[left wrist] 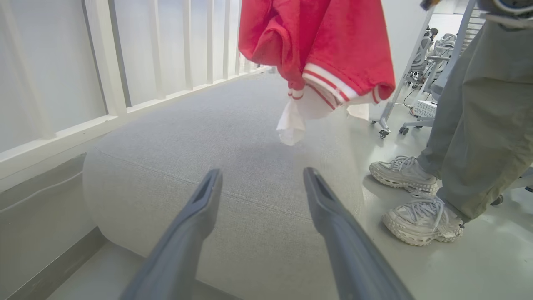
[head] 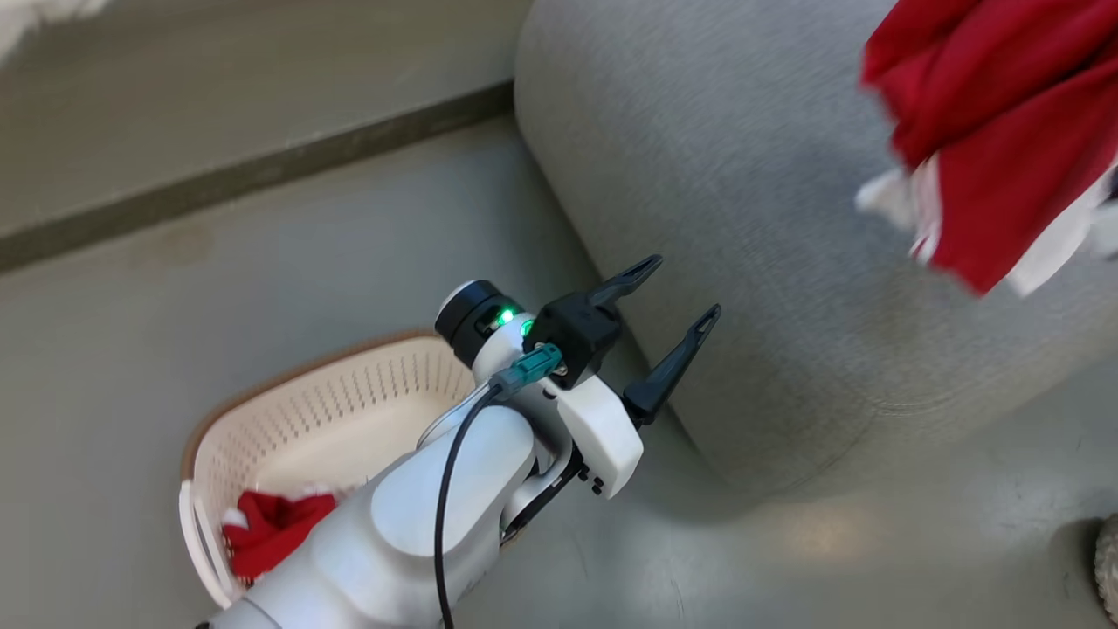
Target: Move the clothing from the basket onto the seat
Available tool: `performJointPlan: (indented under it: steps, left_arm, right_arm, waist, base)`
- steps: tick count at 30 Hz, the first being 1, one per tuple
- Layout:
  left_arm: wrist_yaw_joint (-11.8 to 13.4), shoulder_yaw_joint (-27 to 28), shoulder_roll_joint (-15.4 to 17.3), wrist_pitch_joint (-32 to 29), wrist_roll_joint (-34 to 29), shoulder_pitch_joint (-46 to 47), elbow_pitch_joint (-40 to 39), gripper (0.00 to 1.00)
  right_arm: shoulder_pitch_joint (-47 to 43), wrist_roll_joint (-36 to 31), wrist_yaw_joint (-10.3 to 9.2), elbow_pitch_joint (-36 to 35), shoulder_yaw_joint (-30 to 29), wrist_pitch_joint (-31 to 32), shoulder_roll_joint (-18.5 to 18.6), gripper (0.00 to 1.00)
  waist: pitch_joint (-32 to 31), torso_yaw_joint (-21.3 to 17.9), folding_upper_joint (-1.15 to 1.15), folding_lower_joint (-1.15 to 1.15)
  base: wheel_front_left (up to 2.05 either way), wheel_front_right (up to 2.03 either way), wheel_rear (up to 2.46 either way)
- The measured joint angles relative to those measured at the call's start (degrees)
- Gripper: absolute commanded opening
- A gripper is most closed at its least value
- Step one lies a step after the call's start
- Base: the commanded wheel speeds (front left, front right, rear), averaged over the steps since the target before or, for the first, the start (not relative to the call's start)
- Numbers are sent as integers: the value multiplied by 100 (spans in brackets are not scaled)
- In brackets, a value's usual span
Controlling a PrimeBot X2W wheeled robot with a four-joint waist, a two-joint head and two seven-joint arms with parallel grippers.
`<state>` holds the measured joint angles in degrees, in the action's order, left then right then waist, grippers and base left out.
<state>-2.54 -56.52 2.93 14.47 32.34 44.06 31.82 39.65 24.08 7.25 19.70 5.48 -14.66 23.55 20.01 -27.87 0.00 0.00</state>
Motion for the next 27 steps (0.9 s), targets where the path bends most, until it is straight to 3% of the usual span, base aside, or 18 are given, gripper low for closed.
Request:
performJointPlan:
  steps: [17,27]
  left_arm:
    - [314,-890,36,1,136,896,107,100]
    - [495,-1160,56,1,159,1239,137,100]
  right_arm:
    - [1884,-159,1,1436,-983,0,848,0]
    - [2463,-470,2,2384,-1486,0,1304,0]
  waist:
    - [1547,593,0,0]
    - [2287,924,0,0]
  base:
    - [0,0,0]
    - [0,0,0]
